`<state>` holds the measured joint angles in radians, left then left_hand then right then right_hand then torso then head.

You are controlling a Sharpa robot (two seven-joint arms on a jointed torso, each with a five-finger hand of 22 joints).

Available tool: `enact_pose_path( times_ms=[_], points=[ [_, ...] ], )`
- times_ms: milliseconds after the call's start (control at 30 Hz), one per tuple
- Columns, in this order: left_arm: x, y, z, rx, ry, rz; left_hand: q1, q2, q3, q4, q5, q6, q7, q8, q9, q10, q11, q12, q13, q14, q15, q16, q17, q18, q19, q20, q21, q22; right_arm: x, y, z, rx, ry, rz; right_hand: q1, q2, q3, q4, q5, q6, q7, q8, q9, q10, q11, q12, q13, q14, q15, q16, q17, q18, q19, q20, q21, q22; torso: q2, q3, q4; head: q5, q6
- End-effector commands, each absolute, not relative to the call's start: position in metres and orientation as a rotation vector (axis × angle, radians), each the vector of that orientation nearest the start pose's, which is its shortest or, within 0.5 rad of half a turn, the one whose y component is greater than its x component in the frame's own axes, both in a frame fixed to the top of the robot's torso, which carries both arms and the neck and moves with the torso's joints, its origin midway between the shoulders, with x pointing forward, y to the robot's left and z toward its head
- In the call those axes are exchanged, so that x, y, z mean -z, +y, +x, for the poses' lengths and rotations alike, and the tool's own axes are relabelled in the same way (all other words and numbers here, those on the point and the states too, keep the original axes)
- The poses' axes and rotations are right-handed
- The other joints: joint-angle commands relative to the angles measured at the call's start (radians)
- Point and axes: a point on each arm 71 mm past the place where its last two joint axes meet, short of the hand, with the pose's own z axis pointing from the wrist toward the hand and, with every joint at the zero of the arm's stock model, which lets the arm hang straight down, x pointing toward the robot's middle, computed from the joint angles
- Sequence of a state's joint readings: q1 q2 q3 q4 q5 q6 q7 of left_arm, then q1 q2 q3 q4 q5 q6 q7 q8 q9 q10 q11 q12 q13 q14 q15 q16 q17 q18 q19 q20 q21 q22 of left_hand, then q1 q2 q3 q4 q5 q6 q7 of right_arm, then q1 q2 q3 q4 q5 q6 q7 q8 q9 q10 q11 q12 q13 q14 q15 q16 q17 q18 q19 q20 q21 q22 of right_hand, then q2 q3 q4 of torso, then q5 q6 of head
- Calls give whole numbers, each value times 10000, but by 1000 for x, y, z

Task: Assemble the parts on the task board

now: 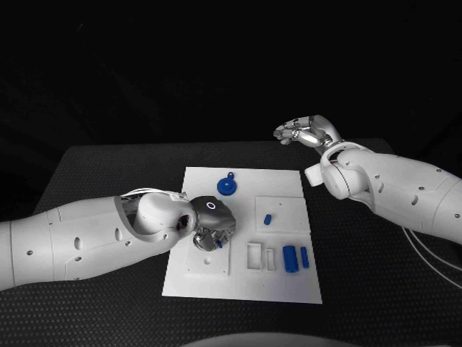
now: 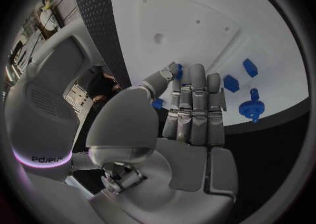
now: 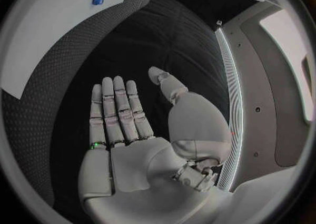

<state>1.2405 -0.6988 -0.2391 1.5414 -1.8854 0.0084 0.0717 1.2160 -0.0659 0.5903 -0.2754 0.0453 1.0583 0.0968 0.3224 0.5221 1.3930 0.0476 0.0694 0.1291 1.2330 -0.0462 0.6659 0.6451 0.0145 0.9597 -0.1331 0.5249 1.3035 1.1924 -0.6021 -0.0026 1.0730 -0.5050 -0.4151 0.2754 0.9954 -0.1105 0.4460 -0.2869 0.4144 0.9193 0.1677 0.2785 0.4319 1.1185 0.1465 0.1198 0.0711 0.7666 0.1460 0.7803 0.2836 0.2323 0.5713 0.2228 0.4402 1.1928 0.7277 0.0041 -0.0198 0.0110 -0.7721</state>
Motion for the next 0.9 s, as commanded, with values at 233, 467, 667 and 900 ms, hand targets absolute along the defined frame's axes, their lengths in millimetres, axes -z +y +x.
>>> enact_pose_path(
  times_ms=[233,467,667,900],
  points=[
    [251,117,431,6005,18183,10383,-19,75,87,3,63,79,-19,28,16,95,16,45,13,46,-20,-43,23,5,17,-108,-46,19,193,-218,565,-10981,14422,7010,60,3,-19,-2,6,-64,-7,46,-13,-24,44,59,-16,59,-1,-48,-14,-104,9,7,-69,1,-1,-5,0,10,-3],
    [251,113,429,6106,18131,10444,-25,73,93,10,63,83,-20,27,18,102,14,45,13,52,-22,-45,31,4,22,-109,-49,26,193,-217,565,-11004,14436,7002,59,5,-22,-1,7,-64,-7,47,-15,-24,44,59,-16,64,-2,-57,-15,-104,11,8,-77,3,3,1,1,11,-2],
    [251,110,429,6153,18125,10503,-27,72,97,14,64,87,-21,28,20,108,12,45,14,56,-24,-46,36,4,25,-111,-51,31,193,-217,565,-11004,14433,7003,59,7,-24,-1,7,-65,-7,48,-17,-25,44,60,-16,68,-3,-62,-15,-103,13,8,-82,4,-2,4,-7,32,-9],
    [251,105,427,6227,18141,10621,-32,72,102,19,65,90,-23,27,22,115,10,46,14,61,-26,-47,43,3,29,-112,-54,37,193,-217,565,-11018,14439,6998,58,6,-27,-1,9,-66,-7,49,-19,-26,44,60,-16,71,-3,-69,-16,-103,15,9,-88,6,-2,12,-14,54,-11]
  ],
)
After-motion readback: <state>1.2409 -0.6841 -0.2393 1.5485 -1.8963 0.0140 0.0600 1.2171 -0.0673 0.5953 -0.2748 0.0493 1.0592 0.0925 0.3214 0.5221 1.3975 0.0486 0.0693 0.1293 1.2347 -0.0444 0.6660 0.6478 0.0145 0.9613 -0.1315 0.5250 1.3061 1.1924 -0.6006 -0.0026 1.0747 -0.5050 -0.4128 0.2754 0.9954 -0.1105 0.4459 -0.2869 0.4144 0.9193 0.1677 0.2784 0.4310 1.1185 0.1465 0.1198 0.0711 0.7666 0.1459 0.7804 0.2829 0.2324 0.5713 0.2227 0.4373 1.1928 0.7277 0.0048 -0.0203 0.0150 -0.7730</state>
